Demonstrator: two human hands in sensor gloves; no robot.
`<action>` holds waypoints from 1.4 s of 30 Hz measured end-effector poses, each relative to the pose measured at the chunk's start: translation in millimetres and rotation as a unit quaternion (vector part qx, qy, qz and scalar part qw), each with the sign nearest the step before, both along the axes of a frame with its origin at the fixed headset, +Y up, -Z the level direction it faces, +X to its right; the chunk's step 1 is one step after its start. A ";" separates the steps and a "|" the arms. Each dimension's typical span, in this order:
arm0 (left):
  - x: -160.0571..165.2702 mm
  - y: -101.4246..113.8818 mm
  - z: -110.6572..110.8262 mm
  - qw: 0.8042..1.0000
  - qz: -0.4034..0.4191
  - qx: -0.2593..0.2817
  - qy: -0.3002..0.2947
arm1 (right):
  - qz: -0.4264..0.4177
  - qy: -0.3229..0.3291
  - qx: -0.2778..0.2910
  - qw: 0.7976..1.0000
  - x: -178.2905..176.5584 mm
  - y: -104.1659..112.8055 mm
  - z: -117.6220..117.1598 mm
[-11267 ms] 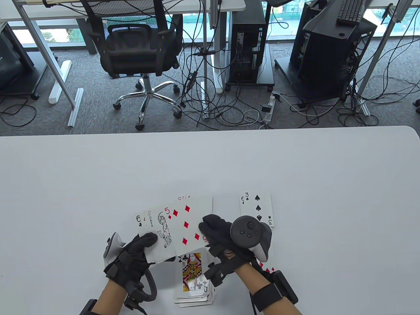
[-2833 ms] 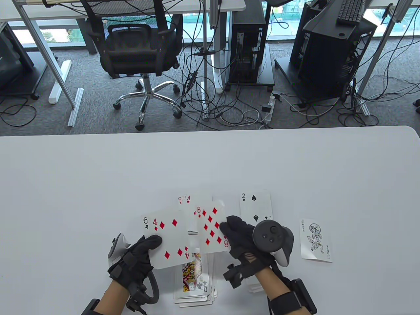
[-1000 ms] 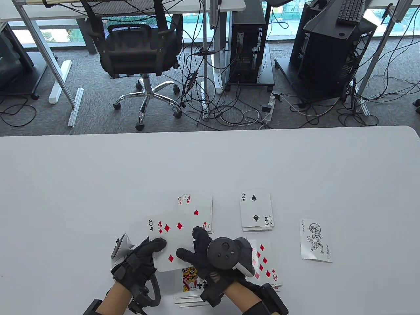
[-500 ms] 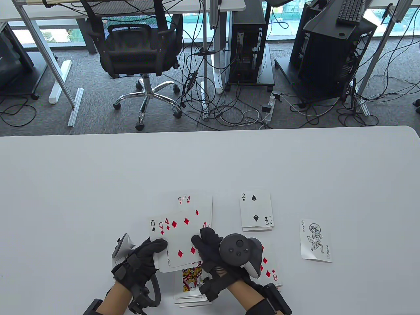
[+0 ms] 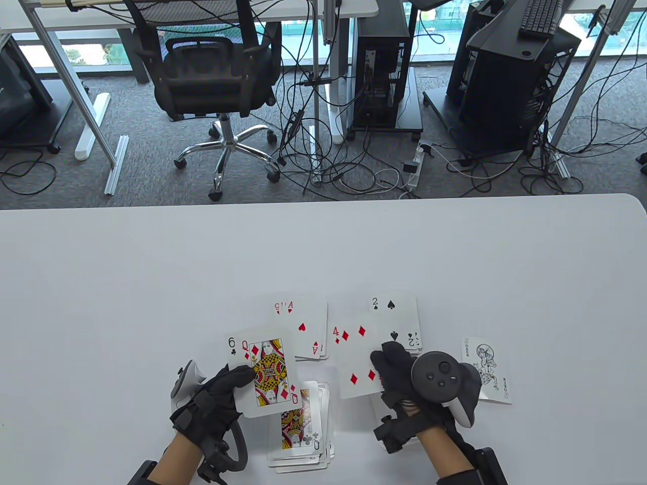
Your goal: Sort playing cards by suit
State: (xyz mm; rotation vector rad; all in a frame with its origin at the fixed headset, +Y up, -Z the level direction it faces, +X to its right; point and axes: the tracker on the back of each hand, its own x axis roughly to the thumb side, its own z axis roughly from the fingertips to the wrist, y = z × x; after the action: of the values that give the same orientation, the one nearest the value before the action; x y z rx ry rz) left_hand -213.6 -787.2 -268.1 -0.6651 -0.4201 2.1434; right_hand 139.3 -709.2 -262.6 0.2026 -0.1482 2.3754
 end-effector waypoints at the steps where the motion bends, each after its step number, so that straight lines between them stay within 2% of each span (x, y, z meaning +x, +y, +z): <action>1: 0.0 0.0 0.0 1.000 0.000 0.000 0.000 | 0.018 -0.003 -0.012 1.000 4.8 -2.9 0.9; 4: -0.3 0.3 0.2 1.000 0.001 -0.001 0.002 | 0.095 -0.007 -0.073 0.993 18.6 -16.0 5.5; 8: -0.7 0.1 0.3 1.000 0.001 -0.002 0.004 | 0.186 -0.014 -0.107 0.977 23.5 -30.4 10.4; 15: -1.5 0.2 0.6 1.000 0.001 -0.003 0.004 | 0.361 0.008 -0.133 0.923 12.9 -51.8 15.1; 22: -1.8 0.0 0.9 1.000 0.000 -0.005 0.003 | 0.441 0.026 -0.127 0.888 2.5 -60.9 17.6; 26: -1.7 -0.1 0.9 1.000 0.000 -0.004 0.001 | 0.432 0.020 -0.140 0.891 0.5 -55.0 14.5; 29: -1.6 -0.2 0.9 1.000 0.000 -0.003 -0.001 | 0.406 0.017 -0.115 0.907 -5.1 -43.7 13.8; 35: -1.2 -0.5 1.6 1.000 -0.003 -0.005 -0.004 | 0.250 0.070 -0.017 0.966 -46.3 -9.1 14.0; 39: -1.2 -0.9 1.4 1.000 -0.004 -0.003 -0.006 | 0.139 0.124 0.037 0.982 -85.0 0.7 15.4; 42: -1.0 -0.9 1.4 1.000 -0.005 -0.003 -0.006 | 0.083 0.154 0.039 0.984 -109.7 -1.5 15.3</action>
State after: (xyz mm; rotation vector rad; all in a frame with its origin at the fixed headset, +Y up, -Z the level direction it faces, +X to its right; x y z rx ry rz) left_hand -214.6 -788.1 -266.7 -0.6826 -0.4172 2.1336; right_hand 29.6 -710.7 -247.3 0.6368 -0.0786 2.4705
